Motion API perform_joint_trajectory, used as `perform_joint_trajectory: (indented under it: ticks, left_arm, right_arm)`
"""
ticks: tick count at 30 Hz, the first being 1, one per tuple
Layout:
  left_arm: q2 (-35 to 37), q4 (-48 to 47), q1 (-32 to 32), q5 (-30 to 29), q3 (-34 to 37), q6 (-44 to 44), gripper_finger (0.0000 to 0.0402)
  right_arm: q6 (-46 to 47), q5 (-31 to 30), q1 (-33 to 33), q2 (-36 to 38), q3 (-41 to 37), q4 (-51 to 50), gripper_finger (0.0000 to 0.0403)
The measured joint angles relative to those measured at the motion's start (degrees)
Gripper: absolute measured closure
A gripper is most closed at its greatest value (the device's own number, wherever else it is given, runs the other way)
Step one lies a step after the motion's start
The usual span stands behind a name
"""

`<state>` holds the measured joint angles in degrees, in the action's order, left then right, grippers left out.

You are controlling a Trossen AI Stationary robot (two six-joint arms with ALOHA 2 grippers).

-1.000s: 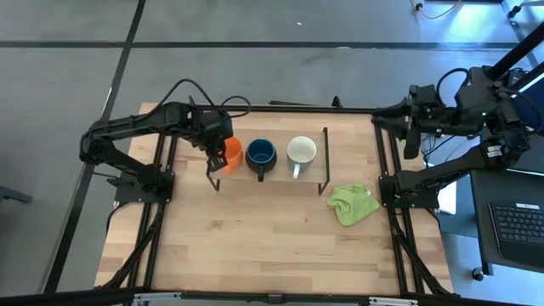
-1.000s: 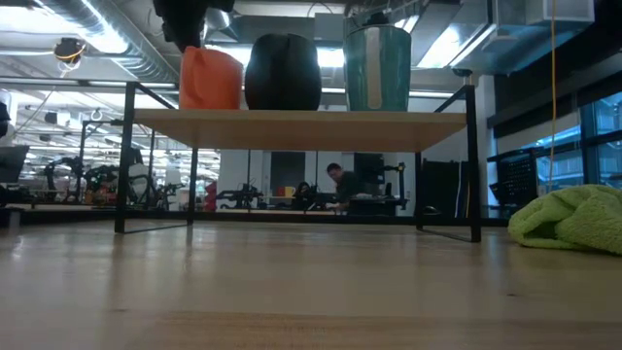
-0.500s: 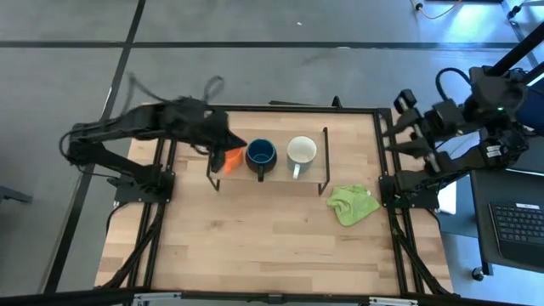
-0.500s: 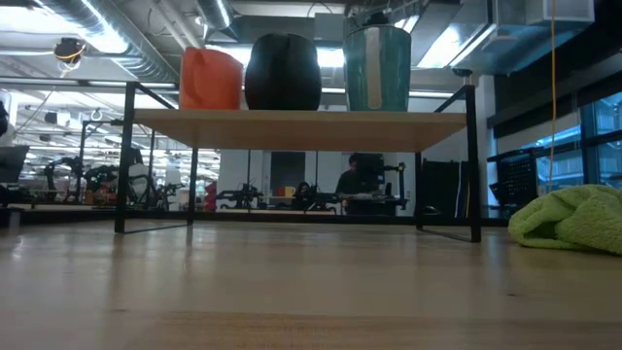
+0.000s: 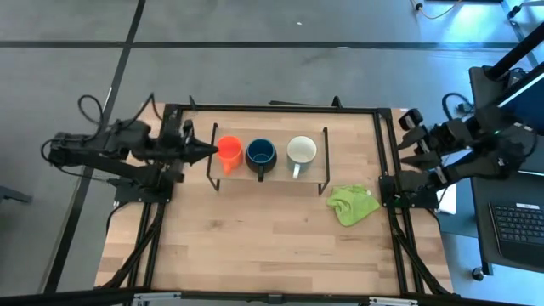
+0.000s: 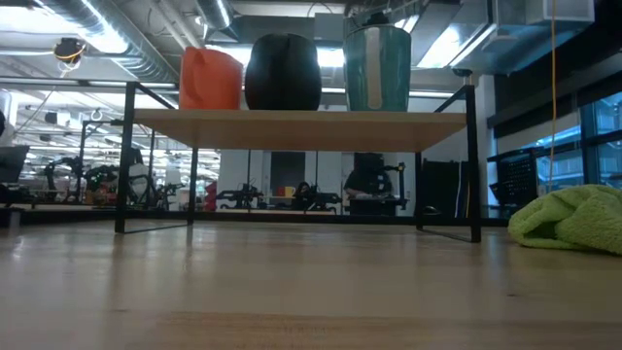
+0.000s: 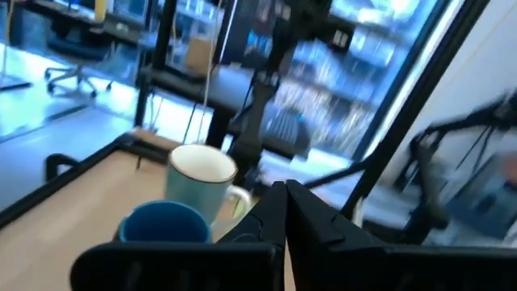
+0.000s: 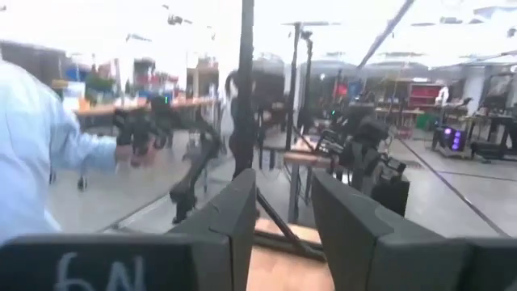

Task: Stack small to large cups/mugs on shelf
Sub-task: Return to Home Position

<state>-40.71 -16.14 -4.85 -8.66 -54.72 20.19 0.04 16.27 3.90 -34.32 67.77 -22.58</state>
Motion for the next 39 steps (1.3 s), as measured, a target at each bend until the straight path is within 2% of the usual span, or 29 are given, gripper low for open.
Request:
perform_joint_trajectory:
  ticks: [5, 10, 18, 22, 26, 31, 37, 39]
  left_arm:
    - [9.2, 9.2, -3.1, -2.5, 11.0, 3.5, 0.0402]
    - [16.1, 10.4, -5.2, -4.4, 15.9, 1.8, 0.0402]
    - [27.7, 17.1, -5.9, -6.9, 25.0, -1.2, 0.0401]
    - [32.7, 17.3, -5.9, -6.8, 28.8, -1.3, 0.0401]
    - [35.8, 17.3, -5.9, -6.8, 30.4, -1.4, 0.0401]
    - [39.4, 17.0, -5.8, -6.4, 32.1, -4.1, 0.0401]
    - [40.5, 18.2, -5.8, -7.4, 35.5, 0.5, 0.0401]
    - [40.6, 20.5, -5.8, -8.9, 36.9, 1.1, 0.0401]
  right_arm:
    - [4.4, -1.7, 0.0, 6.0, -9.9, 9.7, 0.0279]
    - [4.2, -4.6, 0.0, 9.5, -14.5, 10.1, 0.0279]
    - [3.9, -4.8, 0.0, 15.2, -23.7, 16.2, 0.0279]
    - [5.5, -6.2, 0.0, 16.6, -27.8, 18.1, 0.0279]
    - [7.1, -9.2, 0.0, 16.9, -30.6, 21.2, 0.0279]
    - [7.5, -9.7, 0.0, 17.3, -35.4, 24.0, 0.0279]
    - [8.6, -9.7, 0.0, 18.9, -46.0, 37.7, 0.0279]
    - [7.9, -9.7, 0.0, 19.5, -48.4, 39.2, 0.0279]
